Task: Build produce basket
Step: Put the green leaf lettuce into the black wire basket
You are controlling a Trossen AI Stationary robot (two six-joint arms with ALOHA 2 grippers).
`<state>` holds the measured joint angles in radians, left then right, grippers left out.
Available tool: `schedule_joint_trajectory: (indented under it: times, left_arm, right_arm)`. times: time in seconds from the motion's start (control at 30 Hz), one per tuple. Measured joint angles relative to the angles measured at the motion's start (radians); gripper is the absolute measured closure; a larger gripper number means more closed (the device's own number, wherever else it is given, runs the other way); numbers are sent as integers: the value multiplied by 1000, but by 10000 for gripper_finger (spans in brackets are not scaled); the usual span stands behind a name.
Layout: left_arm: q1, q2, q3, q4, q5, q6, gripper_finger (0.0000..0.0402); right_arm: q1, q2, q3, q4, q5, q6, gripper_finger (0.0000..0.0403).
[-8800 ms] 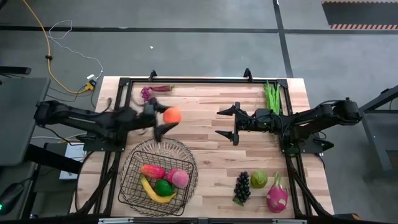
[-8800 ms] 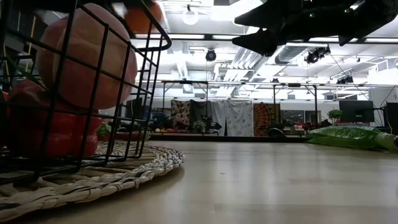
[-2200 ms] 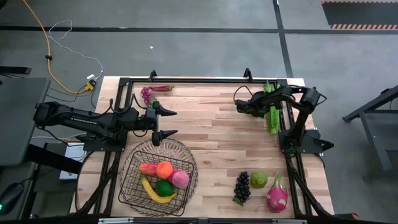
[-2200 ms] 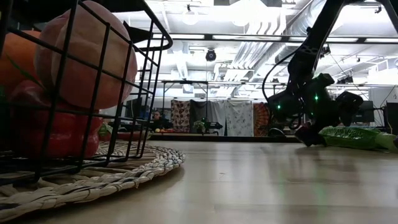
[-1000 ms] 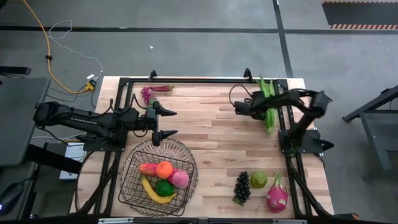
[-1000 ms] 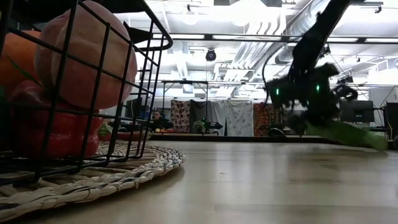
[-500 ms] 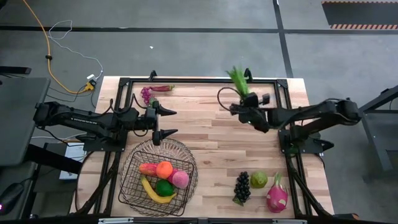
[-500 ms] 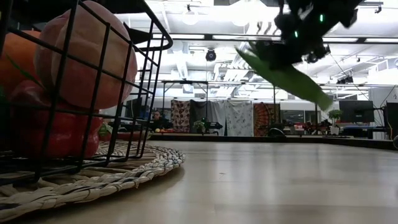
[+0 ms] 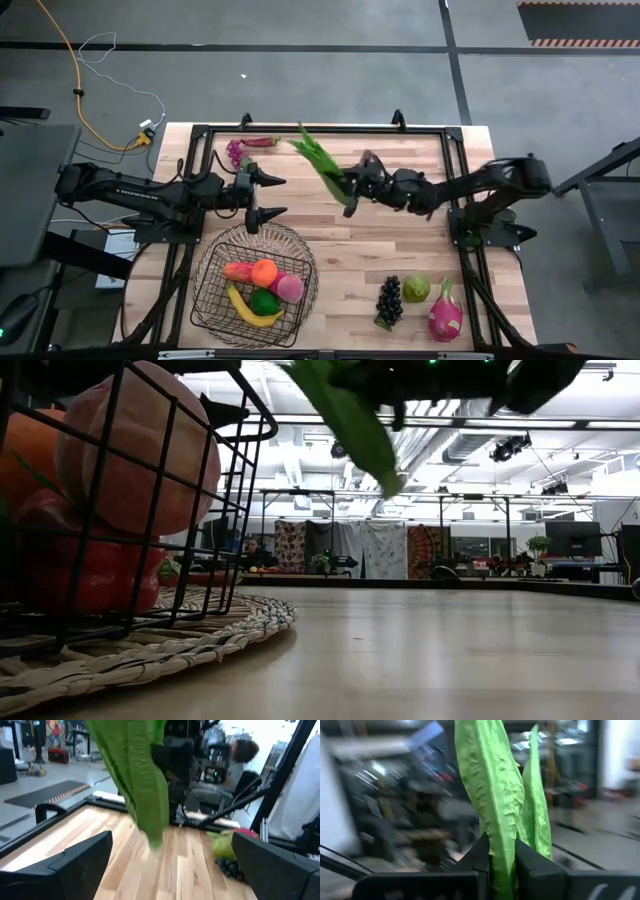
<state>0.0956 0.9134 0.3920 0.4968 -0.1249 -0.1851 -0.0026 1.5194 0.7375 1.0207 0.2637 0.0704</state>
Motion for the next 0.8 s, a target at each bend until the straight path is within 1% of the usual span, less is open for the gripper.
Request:
schedule_joint_trajectory:
  times: [0.07,0.13,0.3,0.47,0.6,0.8]
  left_arm:
    - [0,37,0,67,1,-4,2]
    - [0,90,1,137,15,1,2]
    - [0,243,1,324,65,30,2]
    - [0,381,25,474,128,39,2]
    - [0,459,73,501,180,39,2]
    - [-1,573,149,498,182,9,2]
  right_arm:
    - [-9,62,9,118,-66,15,380]
    - [-11,105,35,168,-108,27,380]
    - [-1,147,122,150,-182,28,380]
    - [26,151,152,148,-206,8,380]
    - [46,151,152,158,-207,8,380]
    - [79,151,152,196,-206,8,380]
